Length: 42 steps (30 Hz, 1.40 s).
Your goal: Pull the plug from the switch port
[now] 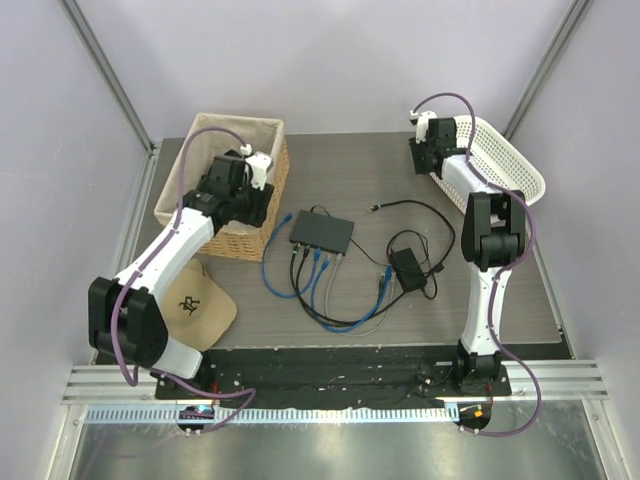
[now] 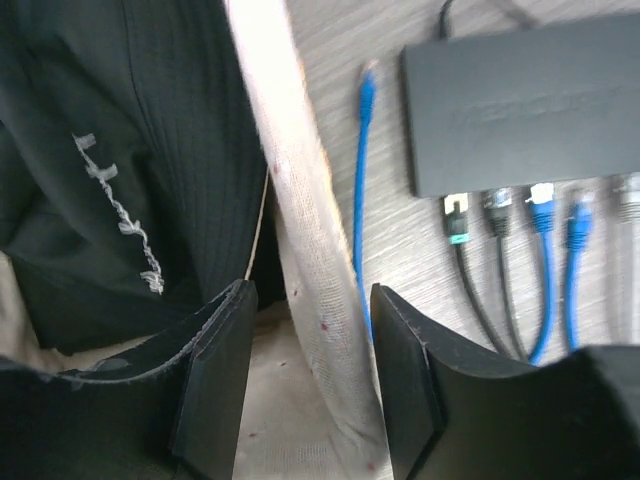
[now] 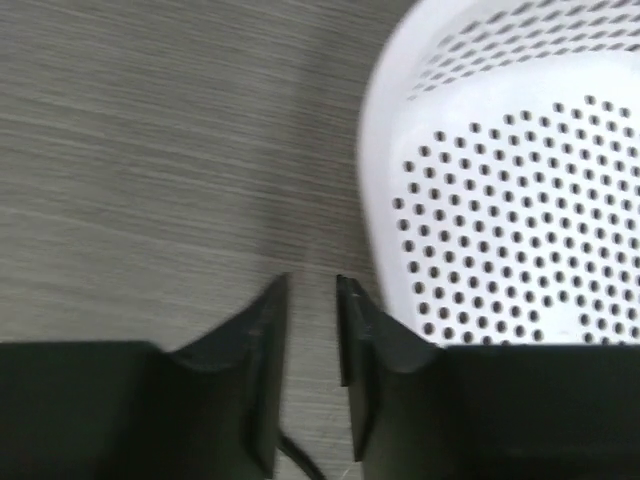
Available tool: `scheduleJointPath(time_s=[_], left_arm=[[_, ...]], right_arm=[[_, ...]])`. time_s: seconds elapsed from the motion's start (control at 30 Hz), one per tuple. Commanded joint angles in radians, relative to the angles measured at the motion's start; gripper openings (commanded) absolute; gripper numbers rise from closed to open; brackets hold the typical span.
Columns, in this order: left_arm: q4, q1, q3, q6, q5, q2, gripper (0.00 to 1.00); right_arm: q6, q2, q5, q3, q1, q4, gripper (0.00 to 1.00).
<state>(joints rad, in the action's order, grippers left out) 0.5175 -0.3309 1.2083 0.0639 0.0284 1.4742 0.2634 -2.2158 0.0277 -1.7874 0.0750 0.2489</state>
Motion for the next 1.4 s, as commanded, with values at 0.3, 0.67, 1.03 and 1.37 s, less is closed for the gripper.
scheduleJointPath(time_s=[0.3,0.67,1.03,1.37], left_arm=[[0.073,-0.022,0.619,-0.137,0.163,0.441,0.42],[-0.009,0.05,0.723,-0.203,-0.165,0.663,0.0],[-0.011,0.181,0.743,-0.203,0.118,0.603,0.0],[0.096,-0.008,0.32,-0.139,0.369,0.368,0.07]], right_arm=[[-0.173,0.284,-0.227,0.166,0.197,0.027,0.4],[-0.107,0.4,-0.039,0.302,0.197,-0.023,0.27],[-0.112,0.39,-0.11,0.344,0.195,-0.01,0.32],[-0.101,0.317,-0.31,0.352,0.204,0.064,0.34]])
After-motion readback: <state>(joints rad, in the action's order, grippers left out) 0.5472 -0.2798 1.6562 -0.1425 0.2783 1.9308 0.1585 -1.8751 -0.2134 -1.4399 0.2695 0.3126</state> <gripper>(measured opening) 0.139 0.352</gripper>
